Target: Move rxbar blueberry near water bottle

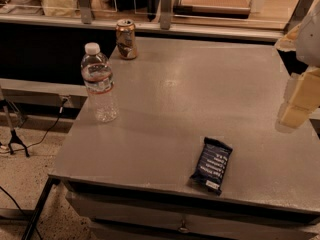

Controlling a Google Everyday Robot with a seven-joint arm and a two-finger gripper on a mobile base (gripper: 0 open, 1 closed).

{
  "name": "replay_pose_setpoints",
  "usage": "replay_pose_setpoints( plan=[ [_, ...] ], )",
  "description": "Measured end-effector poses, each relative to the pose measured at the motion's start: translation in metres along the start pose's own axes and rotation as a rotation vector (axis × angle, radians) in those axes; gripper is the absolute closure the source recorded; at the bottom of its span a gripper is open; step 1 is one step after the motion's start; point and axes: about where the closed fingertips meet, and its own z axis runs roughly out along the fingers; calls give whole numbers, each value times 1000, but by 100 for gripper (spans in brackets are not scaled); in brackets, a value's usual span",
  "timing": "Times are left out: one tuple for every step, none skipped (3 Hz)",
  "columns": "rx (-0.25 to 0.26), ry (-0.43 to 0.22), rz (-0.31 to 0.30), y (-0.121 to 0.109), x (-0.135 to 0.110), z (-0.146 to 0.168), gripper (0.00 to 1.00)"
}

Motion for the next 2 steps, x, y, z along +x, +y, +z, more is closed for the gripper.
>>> replay_pose_setpoints(
  plan=[
    [0, 0, 0, 0, 0, 0, 0],
    [-31, -34, 3, 8, -8, 6, 0]
  ],
)
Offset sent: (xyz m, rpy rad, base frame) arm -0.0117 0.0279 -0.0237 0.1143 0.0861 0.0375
